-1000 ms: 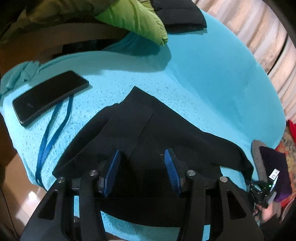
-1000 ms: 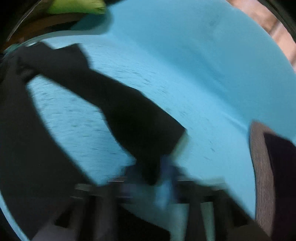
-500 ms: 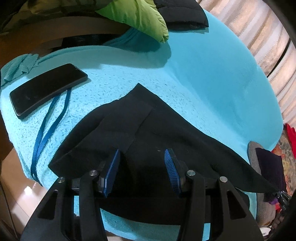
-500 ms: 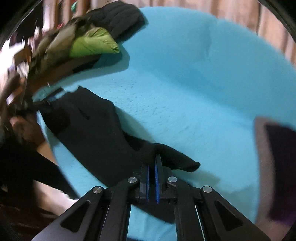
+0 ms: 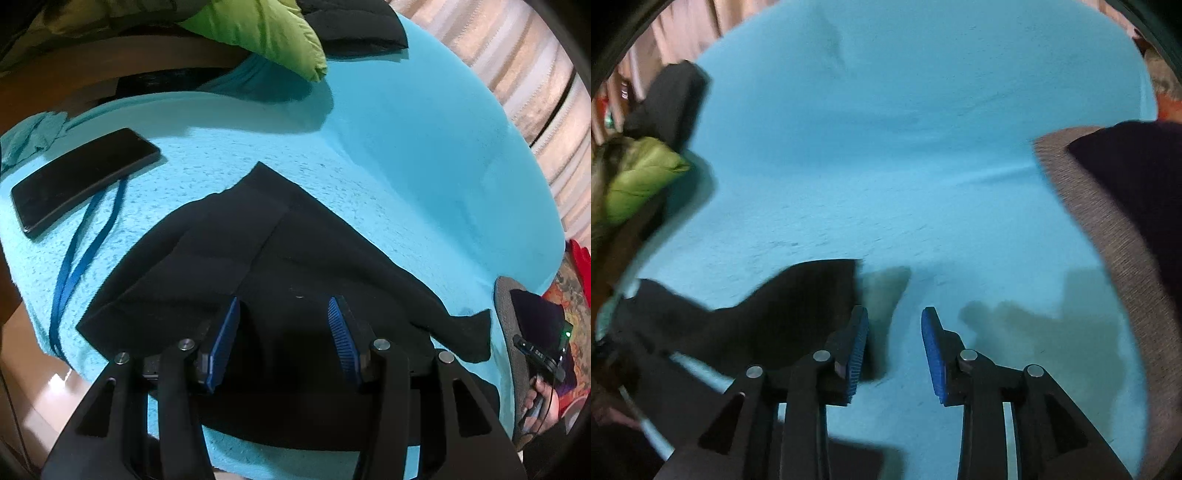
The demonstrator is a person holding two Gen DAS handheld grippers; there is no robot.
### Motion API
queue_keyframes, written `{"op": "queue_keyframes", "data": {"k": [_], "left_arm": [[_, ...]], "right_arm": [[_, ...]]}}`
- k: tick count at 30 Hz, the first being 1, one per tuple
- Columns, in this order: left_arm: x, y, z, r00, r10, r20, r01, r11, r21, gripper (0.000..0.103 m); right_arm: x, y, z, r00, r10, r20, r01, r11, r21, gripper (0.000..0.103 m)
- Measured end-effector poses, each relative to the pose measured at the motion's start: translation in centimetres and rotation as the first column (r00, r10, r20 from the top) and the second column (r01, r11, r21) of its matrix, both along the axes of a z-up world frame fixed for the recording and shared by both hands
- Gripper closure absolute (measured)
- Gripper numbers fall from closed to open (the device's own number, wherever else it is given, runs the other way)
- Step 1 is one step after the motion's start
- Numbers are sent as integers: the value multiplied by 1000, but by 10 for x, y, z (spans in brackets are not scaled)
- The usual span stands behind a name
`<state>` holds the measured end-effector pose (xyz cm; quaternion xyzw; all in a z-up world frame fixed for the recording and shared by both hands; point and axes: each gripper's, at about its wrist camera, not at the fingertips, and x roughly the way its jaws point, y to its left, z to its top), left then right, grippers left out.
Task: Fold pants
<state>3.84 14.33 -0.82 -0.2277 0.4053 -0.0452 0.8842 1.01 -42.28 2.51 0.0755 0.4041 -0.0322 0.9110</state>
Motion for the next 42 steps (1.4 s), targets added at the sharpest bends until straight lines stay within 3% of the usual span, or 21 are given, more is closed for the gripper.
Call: {"op": "queue_keyframes", "data": {"k": [2, 7, 9, 12, 13, 15, 16, 18, 20, 24, 27, 37, 39, 41, 42], "left_arm": [[2, 0, 0, 1000, -2, 2, 2, 1000, -9, 55], [2, 2, 2, 1000, 13, 28, -12, 999, -40, 54], [3, 6, 4, 999, 10, 44, -6, 997, -77, 51], [5, 25, 11, 996, 42, 79, -29, 987, -160, 48], [7, 36, 15, 993, 70, 95, -51, 981, -185, 39], [18, 55, 23, 986, 116, 119, -88, 971, -224, 32], [32, 63, 27, 986, 117, 121, -87, 969, -232, 30], [57, 64, 27, 993, 71, 93, -48, 974, -222, 30], [88, 56, 22, 998, -23, 61, 35, 979, -202, 30], [137, 47, 0, 987, -155, -33, 147, 974, -173, 30], [155, 49, -6, 979, -199, -40, 190, 968, -166, 30], [193, 47, -31, 965, -250, -75, 227, 947, -226, 30], [193, 44, -29, 962, -264, -75, 238, 939, -247, 33], [192, 44, -28, 964, -255, -78, 231, 944, -234, 46], [193, 45, -29, 966, -241, -91, 216, 950, -225, 58]], "right_arm": [[-13, 9, 1, 999, 31, 16, -32, 999, 18, 70], [-10, 13, -11, 999, 36, 34, -41, 986, 159, 50], [3, 14, -29, 998, -42, -40, 48, 988, 150, 46], [6, 6, -64, 968, -187, -166, 218, 956, 197, 45], [5, 6, -68, 967, -199, -161, 230, 951, 206, 44], [-5, 12, -71, 977, -199, -76, 211, 953, 219, 29], [-8, 17, -73, 979, -193, -58, 201, 955, 216, 29], [-7, 19, -74, 981, -181, -62, 190, 960, 205, 27], [-7, 18, -74, 987, -152, -47, 159, 950, 268, 27], [-11, 14, -75, 987, -156, -40, 161, 943, 292, 26], [-4, 21, -74, 987, -154, -34, 158, 944, 291, 20], [0, 25, -76, 987, -160, -27, 161, 948, 274, 18], [0, 25, -76, 987, -162, -26, 163, 948, 273, 18], [0, 26, -76, 986, -162, -26, 163, 949, 270, 18], [0, 26, -76, 986, -162, -26, 163, 949, 269, 18]]}}
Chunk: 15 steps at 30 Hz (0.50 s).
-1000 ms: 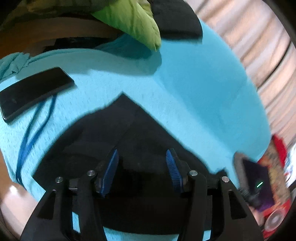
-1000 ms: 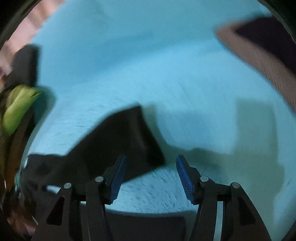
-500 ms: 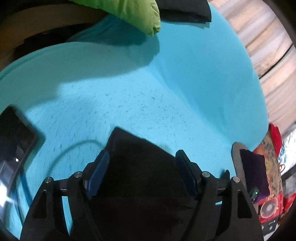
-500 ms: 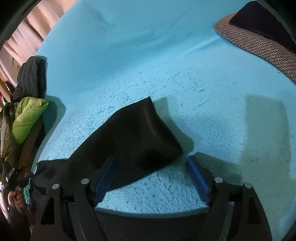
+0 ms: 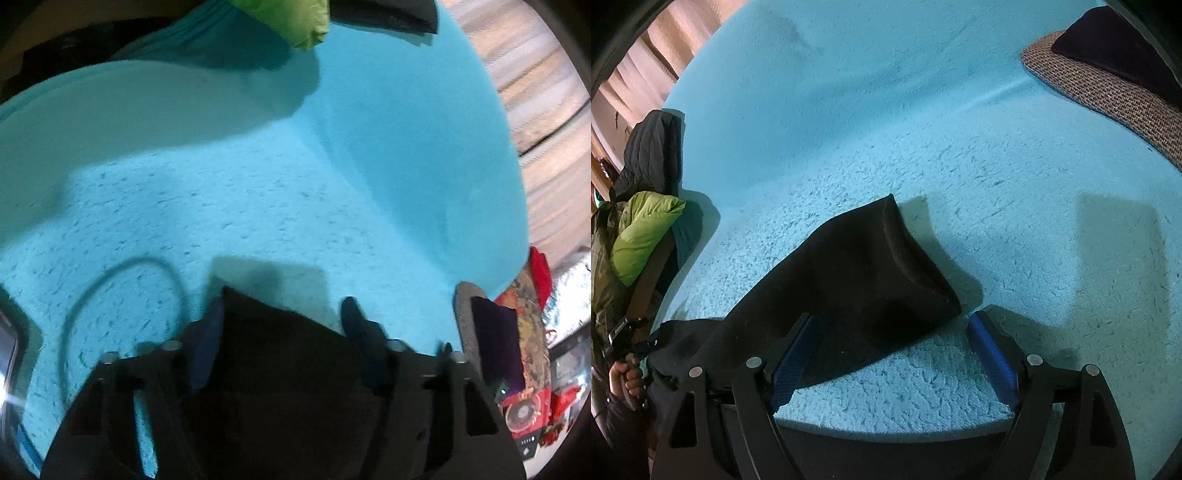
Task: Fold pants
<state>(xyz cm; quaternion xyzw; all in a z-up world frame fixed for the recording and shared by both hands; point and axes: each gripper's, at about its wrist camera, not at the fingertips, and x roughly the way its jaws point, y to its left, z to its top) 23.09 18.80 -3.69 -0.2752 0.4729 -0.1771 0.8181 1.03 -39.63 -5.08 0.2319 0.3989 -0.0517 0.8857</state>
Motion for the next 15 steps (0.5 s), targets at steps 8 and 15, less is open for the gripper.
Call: {"op": "queue_keyframes", "data": {"k": [8, 15], "left_arm": [[-6, 16, -6, 996, 91, -21, -90, 995, 44, 101], [-15, 38, 6, 964, 260, 49, -262, 964, 51, 101]], "right_arm": [[-2, -2, 1, 1000, -4, 10, 4, 1000, 24, 18], [-11, -27, 0, 995, -75, 61, 59, 972, 226, 18]]}}
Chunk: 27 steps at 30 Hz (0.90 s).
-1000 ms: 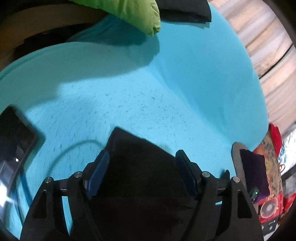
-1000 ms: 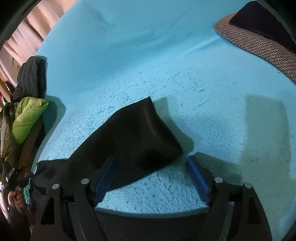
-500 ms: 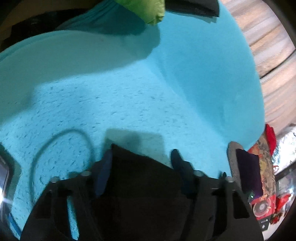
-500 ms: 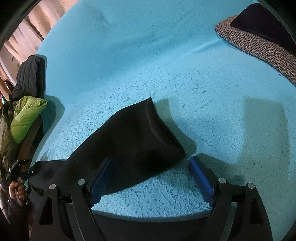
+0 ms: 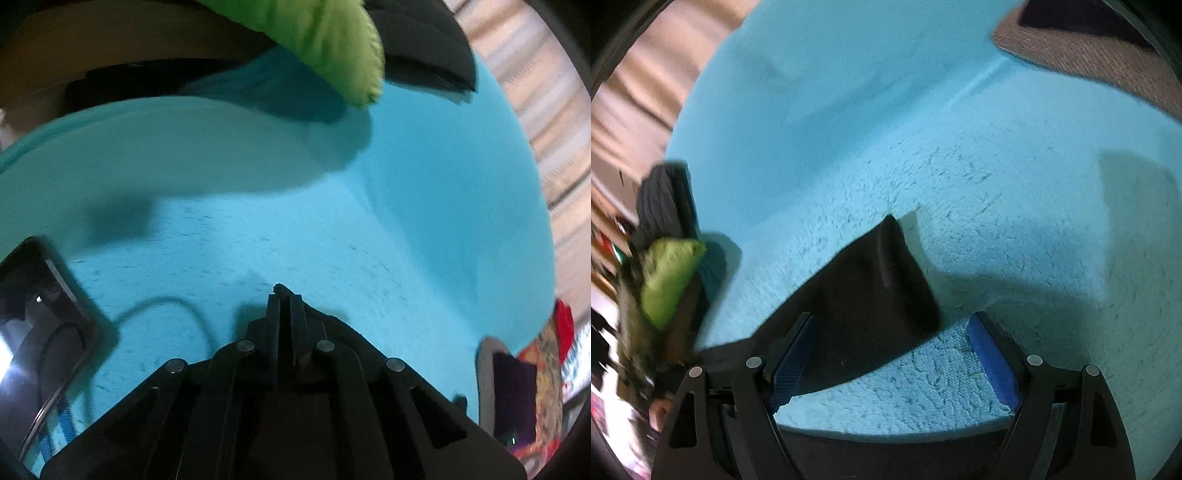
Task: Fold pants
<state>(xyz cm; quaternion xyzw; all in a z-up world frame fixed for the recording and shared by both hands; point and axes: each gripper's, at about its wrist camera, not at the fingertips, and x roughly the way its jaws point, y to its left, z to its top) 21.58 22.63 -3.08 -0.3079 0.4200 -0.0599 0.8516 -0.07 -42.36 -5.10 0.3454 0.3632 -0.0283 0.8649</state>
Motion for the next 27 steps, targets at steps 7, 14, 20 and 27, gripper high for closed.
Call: {"op": "queue_keyframes", "data": {"k": [7, 14, 20, 27], "left_arm": [[1, -7, -14, 998, 38, -48, -34, 997, 71, 101], [-5, -13, -13, 998, 40, -41, -35, 993, 109, 101], [-4, -16, -16, 998, 41, -38, -36, 992, 118, 101], [0, -23, -17, 997, -42, -70, 47, 996, 80, 101]], "right_arm": [[-6, -7, 0, 1000, -8, 9, 7, 998, 66, 19], [12, 21, 3, 989, 120, -82, -129, 985, -116, 22], [8, 20, 7, 992, 113, -60, -120, 984, -135, 100], [-30, 3, 14, 997, 60, -46, -65, 990, -123, 100]]}}
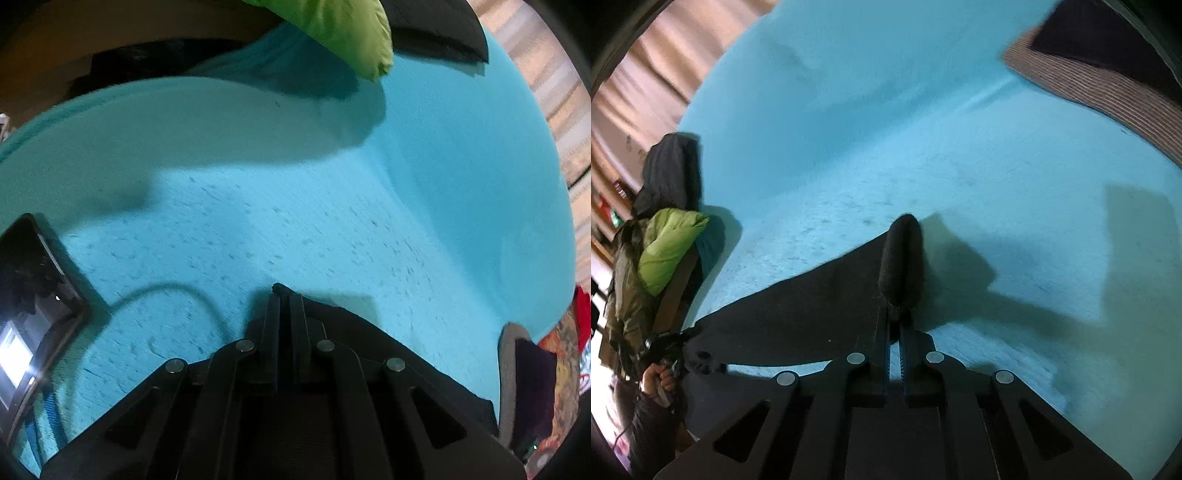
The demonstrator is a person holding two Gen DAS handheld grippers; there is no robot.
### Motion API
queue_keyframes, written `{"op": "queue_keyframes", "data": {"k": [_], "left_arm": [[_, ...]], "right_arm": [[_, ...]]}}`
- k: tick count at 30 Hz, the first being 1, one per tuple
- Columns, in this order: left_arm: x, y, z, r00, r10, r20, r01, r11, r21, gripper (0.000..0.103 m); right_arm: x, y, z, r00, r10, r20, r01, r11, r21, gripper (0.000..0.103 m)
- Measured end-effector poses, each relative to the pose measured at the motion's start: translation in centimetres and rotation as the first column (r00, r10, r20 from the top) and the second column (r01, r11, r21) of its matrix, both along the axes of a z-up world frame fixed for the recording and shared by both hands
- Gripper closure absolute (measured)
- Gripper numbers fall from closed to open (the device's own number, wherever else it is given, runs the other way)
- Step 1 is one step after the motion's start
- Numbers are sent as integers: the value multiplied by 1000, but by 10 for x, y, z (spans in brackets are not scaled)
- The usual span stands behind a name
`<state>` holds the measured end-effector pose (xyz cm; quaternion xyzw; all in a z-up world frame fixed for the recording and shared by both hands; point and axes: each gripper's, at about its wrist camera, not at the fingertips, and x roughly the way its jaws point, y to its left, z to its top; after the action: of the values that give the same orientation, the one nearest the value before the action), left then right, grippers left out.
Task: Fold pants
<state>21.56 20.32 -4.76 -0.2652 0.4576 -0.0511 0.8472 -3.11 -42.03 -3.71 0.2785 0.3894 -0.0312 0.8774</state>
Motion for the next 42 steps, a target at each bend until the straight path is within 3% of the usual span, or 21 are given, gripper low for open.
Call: {"op": "queue_keyframes", "data": {"k": [2, 4, 6, 7, 8, 9, 11, 15, 17, 20, 29, 32, 35, 37, 39, 42], "left_arm": [[0, -3, 0, 1000, -11, -4, 11, 1000, 11, 101], [-2, -2, 0, 1000, -3, -4, 3, 1000, 3, 100], [-4, 0, -2, 1000, 3, -1, -3, 1000, -9, 100], [-4, 2, -3, 1000, 6, -1, -6, 1000, -19, 100], [-5, 3, -5, 1000, 8, 0, -7, 1000, -27, 100], [-6, 3, -6, 1000, 8, 2, -8, 999, -32, 100], [-6, 2, -5, 1000, 8, 6, -8, 1000, -26, 100], [-7, 0, -4, 1000, 10, 10, -10, 1000, -11, 100], [-8, 0, -4, 1000, 12, 12, -12, 1000, -13, 99], [-8, 2, -5, 1000, 17, 10, -17, 1000, -25, 97], [-8, 3, -6, 1000, 15, 18, -14, 999, -40, 94], [-7, 5, -7, 1000, 3, 31, 0, 997, -75, 83], [-8, 1, -4, 997, -31, 68, 39, 992, -119, 52], [-7, -8, 0, 993, -67, 99, 79, 990, -119, 27], [-6, -18, 3, 990, -96, 105, 104, 992, -77, 19], [-4, -24, 5, 988, -103, 111, 108, 993, -39, 17]], "right_arm": [[1, -6, -14, 997, -9, -72, 10, 1000, 19, 100], [1, -11, -15, 996, -47, -74, 49, 998, 37, 99], [0, -13, -9, 989, -132, -73, 128, 990, -53, 85], [-1, -16, -2, 980, -190, -65, 182, 977, -110, 84], [-1, -20, 8, 976, -217, -18, 213, 969, -122, 81], [1, -21, 17, 976, -218, 17, 219, 969, -112, 71], [18, -22, 31, 982, -180, 61, 184, 981, -66, 61], [59, -24, 27, 994, -106, 19, 105, 994, 44, 61], [81, -27, 9, 995, -88, -49, 92, 992, 84, 64], [88, -32, -4, 993, -76, -91, 83, 994, 70, 70], [93, -30, -10, 997, -38, -64, 41, 997, 61, 76], [97, -28, -15, 997, -19, -72, 22, 999, 42, 80], [98, -28, -14, 997, -28, -74, 27, 1000, -4, 95], [95, -26, -15, 997, -33, -66, 32, 999, -22, 99], [96, -21, -16, 998, -38, -57, 35, 998, -47, 100], [96, -15, -15, 998, -36, -47, 33, 997, -69, 101]]}}
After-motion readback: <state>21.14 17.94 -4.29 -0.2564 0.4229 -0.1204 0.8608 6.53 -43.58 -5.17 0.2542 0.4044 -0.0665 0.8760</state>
